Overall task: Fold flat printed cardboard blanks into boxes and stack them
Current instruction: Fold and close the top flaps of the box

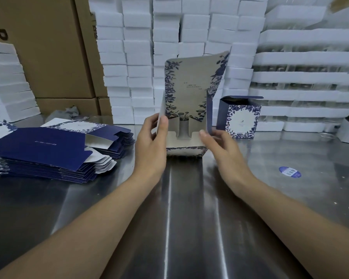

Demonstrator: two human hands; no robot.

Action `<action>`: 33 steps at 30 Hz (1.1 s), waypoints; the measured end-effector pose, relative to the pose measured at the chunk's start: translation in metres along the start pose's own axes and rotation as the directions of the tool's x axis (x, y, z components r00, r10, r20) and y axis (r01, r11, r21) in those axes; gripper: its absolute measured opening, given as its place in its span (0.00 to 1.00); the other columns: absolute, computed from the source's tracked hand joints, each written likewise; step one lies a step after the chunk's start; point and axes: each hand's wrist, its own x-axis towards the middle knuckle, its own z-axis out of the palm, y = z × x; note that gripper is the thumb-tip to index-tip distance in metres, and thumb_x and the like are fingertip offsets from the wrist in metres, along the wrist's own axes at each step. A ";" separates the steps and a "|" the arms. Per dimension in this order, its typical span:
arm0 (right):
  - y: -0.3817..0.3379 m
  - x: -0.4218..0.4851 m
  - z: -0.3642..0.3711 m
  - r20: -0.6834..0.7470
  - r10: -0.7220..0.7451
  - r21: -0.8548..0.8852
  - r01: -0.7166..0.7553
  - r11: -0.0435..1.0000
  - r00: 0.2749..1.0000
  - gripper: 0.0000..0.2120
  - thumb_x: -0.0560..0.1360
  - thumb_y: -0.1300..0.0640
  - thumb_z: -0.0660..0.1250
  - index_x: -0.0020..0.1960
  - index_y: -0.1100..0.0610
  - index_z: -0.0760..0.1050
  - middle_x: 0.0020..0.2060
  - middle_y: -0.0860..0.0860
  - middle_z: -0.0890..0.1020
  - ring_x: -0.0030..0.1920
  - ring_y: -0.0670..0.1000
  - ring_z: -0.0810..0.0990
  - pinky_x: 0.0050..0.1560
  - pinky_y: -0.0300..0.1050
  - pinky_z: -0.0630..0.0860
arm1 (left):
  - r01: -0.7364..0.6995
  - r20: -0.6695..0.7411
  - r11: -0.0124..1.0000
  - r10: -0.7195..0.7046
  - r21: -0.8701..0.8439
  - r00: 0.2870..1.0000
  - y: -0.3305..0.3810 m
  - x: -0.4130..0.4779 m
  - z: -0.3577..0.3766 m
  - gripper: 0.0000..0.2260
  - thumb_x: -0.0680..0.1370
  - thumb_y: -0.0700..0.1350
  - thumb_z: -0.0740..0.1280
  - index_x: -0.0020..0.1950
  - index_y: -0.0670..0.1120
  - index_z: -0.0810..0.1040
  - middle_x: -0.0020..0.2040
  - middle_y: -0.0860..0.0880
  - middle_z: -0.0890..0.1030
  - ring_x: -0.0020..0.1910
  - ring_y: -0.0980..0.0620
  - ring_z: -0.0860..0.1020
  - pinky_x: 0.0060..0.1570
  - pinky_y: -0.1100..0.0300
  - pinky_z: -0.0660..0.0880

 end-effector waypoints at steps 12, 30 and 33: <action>-0.013 0.011 -0.016 0.077 -0.818 -0.818 0.506 0.275 0.570 0.23 0.73 0.73 0.63 0.62 0.54 0.82 0.68 0.56 0.79 0.68 0.61 0.78 0.68 0.53 0.71 | -0.132 -0.054 0.951 0.153 0.279 0.987 -0.001 -0.004 0.001 0.23 0.87 0.53 0.62 0.33 0.53 0.60 0.26 0.59 0.69 0.29 0.56 0.64 0.33 0.55 0.61; -0.065 -0.014 -0.004 0.223 -0.496 -0.974 0.217 -0.071 0.839 0.27 0.66 0.65 0.48 0.49 0.53 0.83 0.54 0.52 0.81 0.58 0.59 0.76 0.59 0.53 0.60 | -0.381 0.077 0.856 0.379 0.348 0.922 0.009 -0.017 0.007 0.22 0.89 0.49 0.60 0.35 0.65 0.69 0.29 0.62 0.71 0.28 0.60 0.68 0.30 0.69 0.62; -0.070 -0.006 -0.014 0.180 -0.472 -0.981 0.194 -0.020 0.863 0.23 0.66 0.66 0.51 0.48 0.55 0.81 0.54 0.53 0.83 0.57 0.60 0.76 0.54 0.52 0.63 | -0.293 0.001 0.892 0.312 0.343 0.950 0.006 -0.011 0.004 0.23 0.88 0.51 0.60 0.32 0.58 0.62 0.26 0.57 0.68 0.27 0.57 0.66 0.29 0.63 0.59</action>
